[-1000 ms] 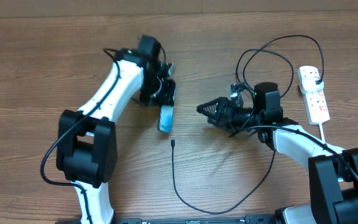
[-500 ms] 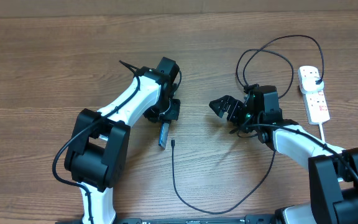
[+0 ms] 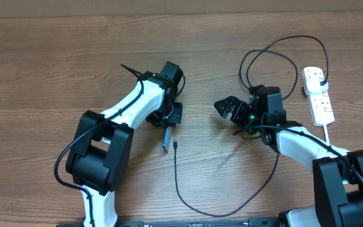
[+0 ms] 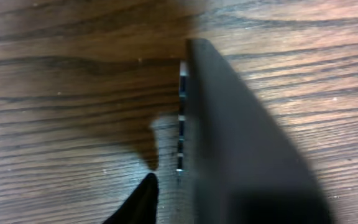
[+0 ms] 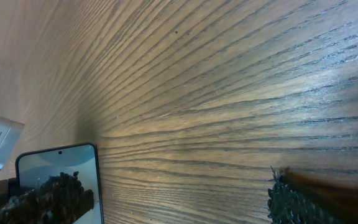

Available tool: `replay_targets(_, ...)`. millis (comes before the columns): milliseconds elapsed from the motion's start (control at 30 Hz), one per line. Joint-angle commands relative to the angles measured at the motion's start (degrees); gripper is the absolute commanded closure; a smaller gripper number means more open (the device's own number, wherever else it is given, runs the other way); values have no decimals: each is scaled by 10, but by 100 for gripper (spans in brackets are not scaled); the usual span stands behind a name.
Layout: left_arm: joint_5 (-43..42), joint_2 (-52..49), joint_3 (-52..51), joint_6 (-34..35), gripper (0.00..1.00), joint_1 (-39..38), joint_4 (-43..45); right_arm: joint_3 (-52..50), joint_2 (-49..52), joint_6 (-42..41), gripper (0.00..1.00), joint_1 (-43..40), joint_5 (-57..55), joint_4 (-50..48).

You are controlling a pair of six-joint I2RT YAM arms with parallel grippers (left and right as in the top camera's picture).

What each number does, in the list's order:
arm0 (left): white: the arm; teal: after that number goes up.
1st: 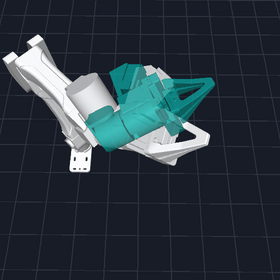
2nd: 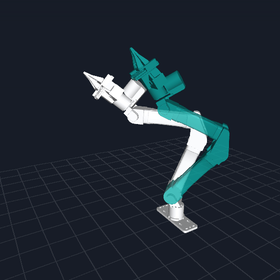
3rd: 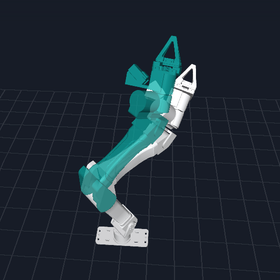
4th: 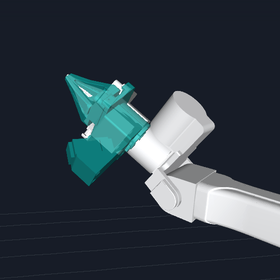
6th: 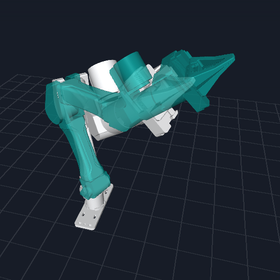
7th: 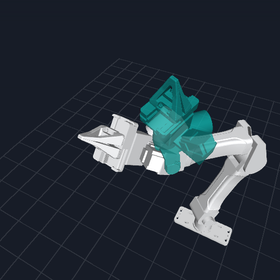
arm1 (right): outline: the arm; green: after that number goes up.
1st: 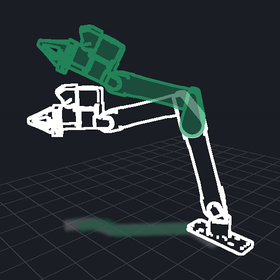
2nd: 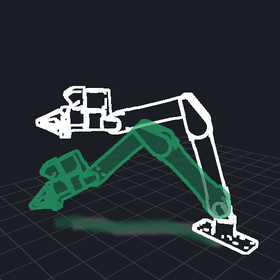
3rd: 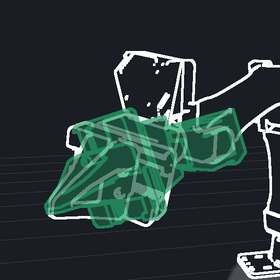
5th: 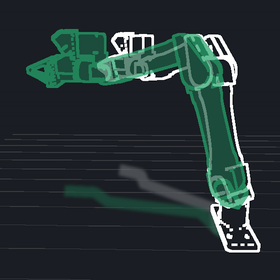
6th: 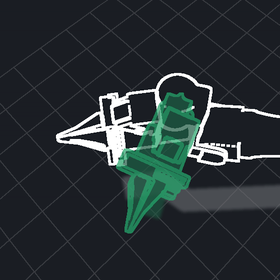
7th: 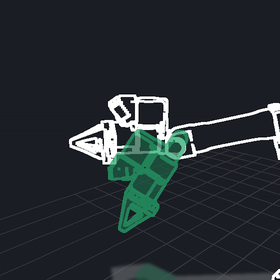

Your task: Plug charger to phone and switch on socket

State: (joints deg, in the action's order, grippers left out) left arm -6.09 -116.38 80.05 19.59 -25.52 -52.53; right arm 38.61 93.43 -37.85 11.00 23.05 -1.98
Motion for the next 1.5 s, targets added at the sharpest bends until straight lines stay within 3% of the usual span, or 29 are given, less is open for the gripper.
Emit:
replay_targets(0,17,14,-18,9,76,-4,0,1,2,4,0,1,-7,-3)
replay_targets(100,17,14,-22,12,82,-4,1,1,2,4,0,1,-7,-3)
replay_targets(433,18,14,-22,12,84,-4,1,1,2,4,0,1,-8,-3)
replay_targets(500,18,14,-22,12,96,-4,1,1,2,4,0,1,-8,-3)
replay_targets(733,-9,20,-16,15,96,10,1,1,2,4,0,1,-7,-3)
replay_targets(967,-181,57,-13,-3,96,72,5,1,2,4,0,1,-8,-3)
replay_targets(1200,-399,82,-13,-100,96,150,5,1,2,4,0,1,-7,-3)
replay_targets(1467,-580,82,-35,-221,96,227,8,1,2,4,0,1,-8,-3)
